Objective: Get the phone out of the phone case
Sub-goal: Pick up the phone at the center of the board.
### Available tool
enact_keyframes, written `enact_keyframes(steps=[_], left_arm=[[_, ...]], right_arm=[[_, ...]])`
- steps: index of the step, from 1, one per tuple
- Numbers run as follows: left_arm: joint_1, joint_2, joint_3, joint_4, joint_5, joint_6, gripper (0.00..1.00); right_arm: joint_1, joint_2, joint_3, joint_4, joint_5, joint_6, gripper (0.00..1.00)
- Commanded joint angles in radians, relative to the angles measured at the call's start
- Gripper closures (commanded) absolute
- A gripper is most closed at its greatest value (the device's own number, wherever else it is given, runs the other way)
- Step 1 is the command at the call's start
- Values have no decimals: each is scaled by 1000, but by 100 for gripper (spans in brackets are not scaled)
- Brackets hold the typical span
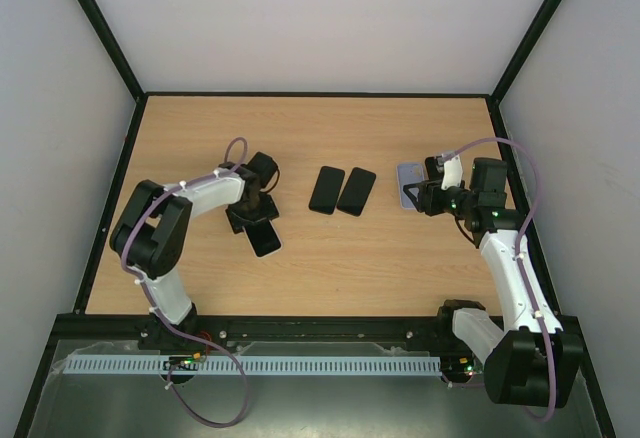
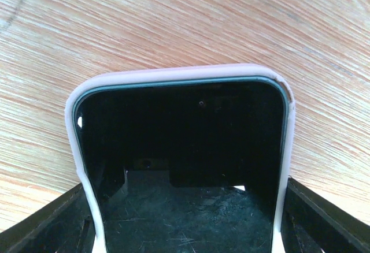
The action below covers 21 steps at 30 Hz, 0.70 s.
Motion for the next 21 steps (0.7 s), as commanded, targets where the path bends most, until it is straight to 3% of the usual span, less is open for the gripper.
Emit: enact_keyframes(steps=[1, 3, 10, 17, 21], left_arm=[[-16, -29, -17, 39, 64, -14, 43], [-36, -66, -13, 47, 63, -21, 47], [-170, -194, 0, 103, -24, -101, 46], [-355, -270, 32, 223, -164, -213, 46], [-422, -311, 48, 292, -228, -249, 46]], right_arm=[[1, -11, 7, 29, 11, -10, 44], [1, -12, 7, 30, 11, -10, 44], [2, -10, 8, 6, -46, -48, 44], [1, -30, -6, -45, -232, -125, 45], [11, -28, 17, -151, -439, -224, 45]])
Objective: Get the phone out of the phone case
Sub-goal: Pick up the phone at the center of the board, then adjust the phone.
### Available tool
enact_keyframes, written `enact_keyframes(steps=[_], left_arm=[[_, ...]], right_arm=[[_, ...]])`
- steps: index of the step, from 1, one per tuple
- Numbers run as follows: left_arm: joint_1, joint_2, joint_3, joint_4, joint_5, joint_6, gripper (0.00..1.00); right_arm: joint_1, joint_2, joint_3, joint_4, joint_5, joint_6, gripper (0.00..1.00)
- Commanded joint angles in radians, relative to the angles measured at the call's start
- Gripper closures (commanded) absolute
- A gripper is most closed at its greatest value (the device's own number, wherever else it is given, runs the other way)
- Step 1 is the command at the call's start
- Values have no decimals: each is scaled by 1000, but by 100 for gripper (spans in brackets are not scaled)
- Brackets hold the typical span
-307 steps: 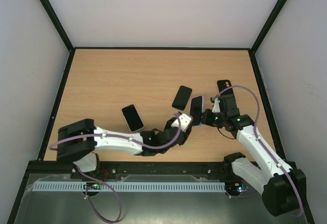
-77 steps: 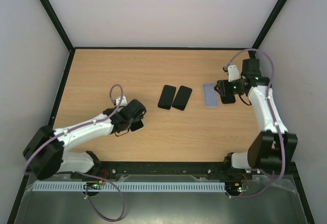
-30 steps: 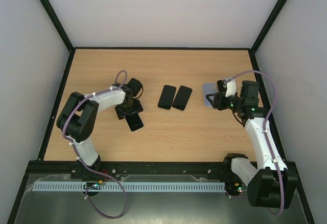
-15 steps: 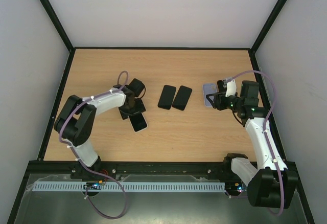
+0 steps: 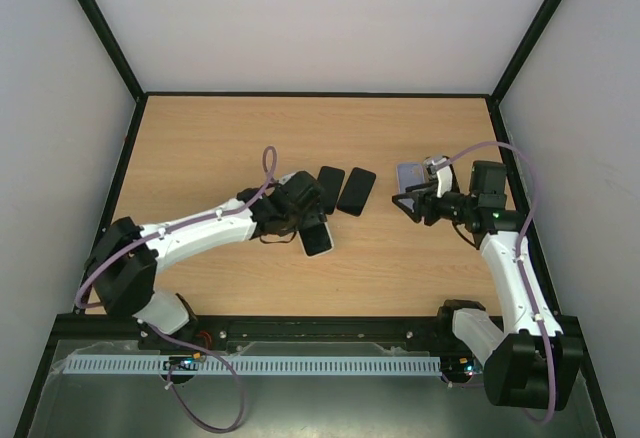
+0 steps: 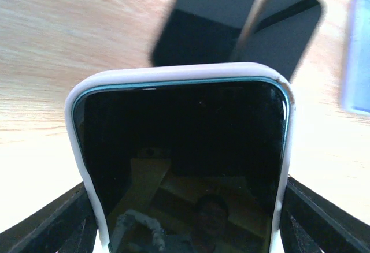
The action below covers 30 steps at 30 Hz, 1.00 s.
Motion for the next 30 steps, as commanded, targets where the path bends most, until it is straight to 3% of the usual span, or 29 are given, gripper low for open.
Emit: enact_keyframes(steps=[1, 5, 10, 13, 24, 30], left_arm=[[-61, -80, 56, 120, -124, -71, 46], [-129, -126, 62, 198, -239, -79, 46], [-144, -154, 49, 304, -202, -82, 45], [-156, -170, 61, 310, -221, -74, 46], [-181, -214, 55, 352, -229, -69, 44], [-192, -209, 62, 359, -224, -78, 44]], right_arm=[[15, -23, 8, -83, -229, -67, 44], [72, -11, 11, -7, -169, 55, 48], [250, 80, 209, -193, -150, 18, 46], [329, 140, 299, -275, -28, 56, 46], [463, 198, 316, -316, 127, 79, 47], [515, 226, 342, -310, 155, 92, 59]])
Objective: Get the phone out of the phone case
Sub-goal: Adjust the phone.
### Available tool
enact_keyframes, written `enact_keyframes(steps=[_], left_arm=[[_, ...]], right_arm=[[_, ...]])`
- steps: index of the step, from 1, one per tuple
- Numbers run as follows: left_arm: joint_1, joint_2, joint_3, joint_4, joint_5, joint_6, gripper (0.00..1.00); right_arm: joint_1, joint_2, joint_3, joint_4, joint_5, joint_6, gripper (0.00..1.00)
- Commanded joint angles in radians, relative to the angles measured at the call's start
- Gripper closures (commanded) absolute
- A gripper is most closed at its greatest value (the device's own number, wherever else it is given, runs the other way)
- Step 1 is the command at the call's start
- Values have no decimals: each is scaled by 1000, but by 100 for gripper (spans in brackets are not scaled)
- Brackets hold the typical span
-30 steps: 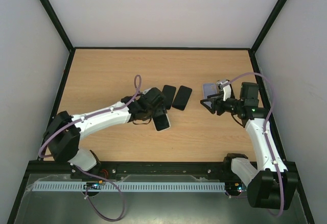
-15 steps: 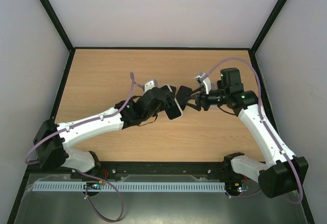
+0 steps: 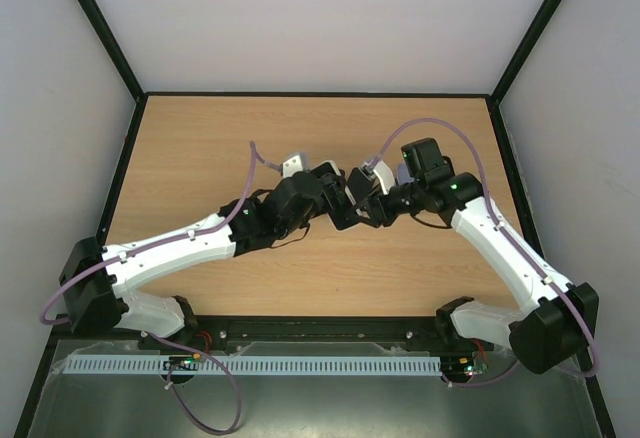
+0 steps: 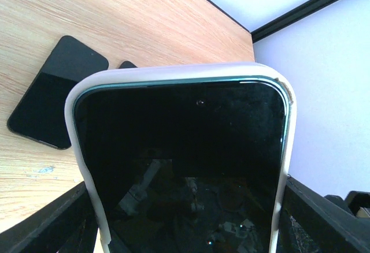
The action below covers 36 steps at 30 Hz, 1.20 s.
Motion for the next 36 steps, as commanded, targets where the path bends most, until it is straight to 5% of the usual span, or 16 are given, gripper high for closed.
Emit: enact_keyframes(steps=[1, 11, 18, 22, 27, 30, 36], left_arm=[[-14, -27, 41, 65, -17, -15, 44], [-25, -33, 24, 75, -43, -8, 32], [-24, -99, -119, 187, -93, 5, 1], [-24, -198, -234, 260, -169, 48, 1], [-20, -309, -348, 363, -182, 272, 1], [-6, -369, -426, 471, -70, 430, 2], [28, -467, -586, 757, 223, 573, 23]], right_arm=[[24, 26, 38, -25, 35, 16, 62], [29, 36, 28, -8, -3, 43, 88], [29, 17, 20, 4, 15, 59, 98], [29, -5, 10, 1, 13, 59, 98], [27, -51, -7, 9, 7, 51, 98], [27, -75, -10, 16, -30, 47, 98], [27, -114, -1, 23, -130, 29, 98]])
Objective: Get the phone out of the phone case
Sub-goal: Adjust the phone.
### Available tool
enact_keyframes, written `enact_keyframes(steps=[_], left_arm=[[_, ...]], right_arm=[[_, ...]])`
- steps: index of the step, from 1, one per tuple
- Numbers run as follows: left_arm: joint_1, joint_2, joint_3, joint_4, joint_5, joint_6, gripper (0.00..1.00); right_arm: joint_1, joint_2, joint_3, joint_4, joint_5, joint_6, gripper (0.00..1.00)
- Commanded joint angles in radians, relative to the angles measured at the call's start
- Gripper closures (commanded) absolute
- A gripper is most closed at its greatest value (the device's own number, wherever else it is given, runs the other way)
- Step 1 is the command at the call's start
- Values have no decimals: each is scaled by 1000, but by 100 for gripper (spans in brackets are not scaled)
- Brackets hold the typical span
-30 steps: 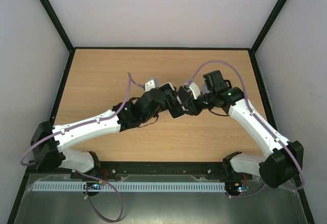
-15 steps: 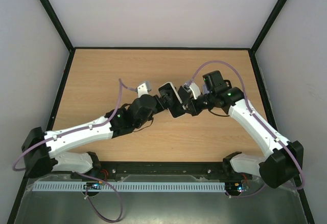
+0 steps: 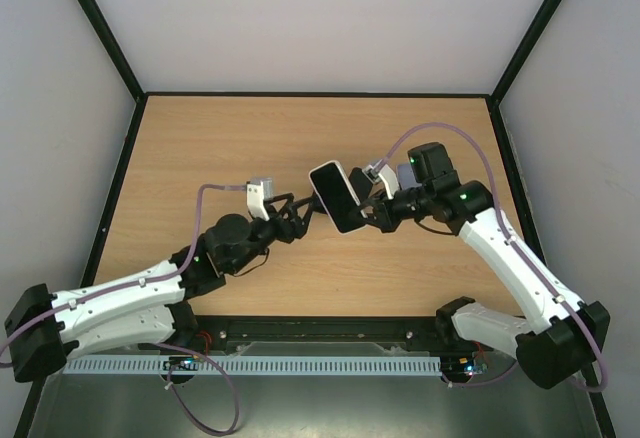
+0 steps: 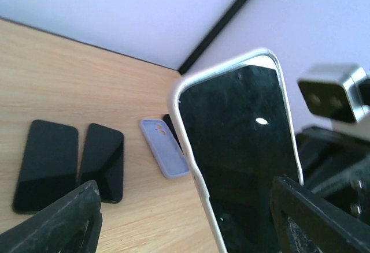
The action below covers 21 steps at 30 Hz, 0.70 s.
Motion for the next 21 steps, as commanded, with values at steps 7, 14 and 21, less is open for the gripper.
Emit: enact_keyframes(steps=[7, 14, 21], left_arm=[[20, -26, -91, 366, 343, 174, 34], [20, 5, -88, 456, 360, 168, 40], [35, 24, -85, 526, 434, 171, 55]], right_arm=[[1, -74, 10, 49, -227, -12, 98], [1, -95, -14, 80, -321, 15, 98], [1, -125, -38, 100, -357, 30, 98]])
